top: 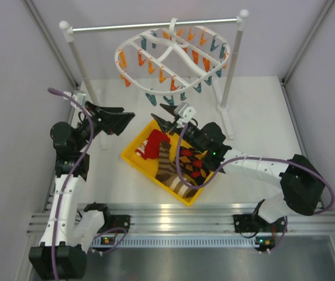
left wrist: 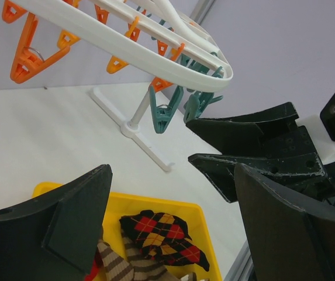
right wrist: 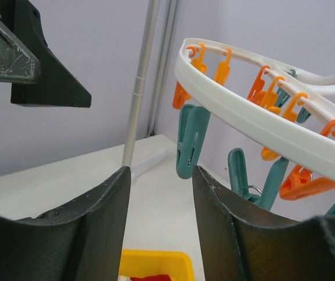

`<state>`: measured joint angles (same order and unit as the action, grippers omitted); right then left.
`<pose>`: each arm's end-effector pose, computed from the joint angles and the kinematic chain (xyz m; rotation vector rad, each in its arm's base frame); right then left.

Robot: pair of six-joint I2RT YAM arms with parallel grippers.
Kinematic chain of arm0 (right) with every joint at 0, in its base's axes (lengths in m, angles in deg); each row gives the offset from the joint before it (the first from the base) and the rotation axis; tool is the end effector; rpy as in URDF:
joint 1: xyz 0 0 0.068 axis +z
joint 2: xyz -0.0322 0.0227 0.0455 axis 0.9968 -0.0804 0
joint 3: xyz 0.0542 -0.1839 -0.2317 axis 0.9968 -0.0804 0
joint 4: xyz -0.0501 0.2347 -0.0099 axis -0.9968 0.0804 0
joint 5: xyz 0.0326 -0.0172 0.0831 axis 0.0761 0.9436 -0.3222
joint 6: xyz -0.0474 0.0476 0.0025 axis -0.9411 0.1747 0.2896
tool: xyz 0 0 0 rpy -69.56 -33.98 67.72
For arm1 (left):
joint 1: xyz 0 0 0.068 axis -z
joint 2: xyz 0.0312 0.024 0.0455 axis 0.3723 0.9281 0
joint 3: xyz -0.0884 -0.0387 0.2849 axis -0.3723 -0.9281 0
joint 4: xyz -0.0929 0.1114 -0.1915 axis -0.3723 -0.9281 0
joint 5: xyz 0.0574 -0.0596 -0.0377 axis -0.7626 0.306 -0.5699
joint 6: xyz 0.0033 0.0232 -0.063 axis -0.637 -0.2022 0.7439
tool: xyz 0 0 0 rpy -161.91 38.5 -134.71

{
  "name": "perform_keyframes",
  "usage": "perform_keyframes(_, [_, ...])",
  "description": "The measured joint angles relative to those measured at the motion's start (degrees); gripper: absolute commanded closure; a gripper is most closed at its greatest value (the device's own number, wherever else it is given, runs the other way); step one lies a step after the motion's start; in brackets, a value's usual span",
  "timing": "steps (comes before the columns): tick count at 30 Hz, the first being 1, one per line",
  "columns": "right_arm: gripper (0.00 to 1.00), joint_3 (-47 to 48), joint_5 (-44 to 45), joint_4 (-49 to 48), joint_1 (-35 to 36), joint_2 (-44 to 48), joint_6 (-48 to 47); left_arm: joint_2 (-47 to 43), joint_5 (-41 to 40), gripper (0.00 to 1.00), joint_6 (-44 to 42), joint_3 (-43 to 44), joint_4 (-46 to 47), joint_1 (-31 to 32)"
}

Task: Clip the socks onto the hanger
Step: Open the clamp at the hanger.

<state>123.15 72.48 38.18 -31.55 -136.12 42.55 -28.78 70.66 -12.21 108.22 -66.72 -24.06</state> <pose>0.1950 0.2664 0.3871 -0.6800 1.0417 0.6198 0.1567 -0.0324 0.4126 0.1870 1.4630 -1.0673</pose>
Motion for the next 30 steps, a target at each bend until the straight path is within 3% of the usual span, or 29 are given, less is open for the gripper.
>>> perform_keyframes(25, [0.48, 6.6, 4.4, -4.7, -1.3, -9.4, 2.0, 3.0, 0.7, 0.10, -5.0, 0.0, 0.9, 0.5])
perform_keyframes(30, [0.57, 7.1, 4.9, -4.5, -2.3, -10.6, 2.2, 4.5, 0.7, 0.10, -5.1, 0.0, 1.0, 1.2])
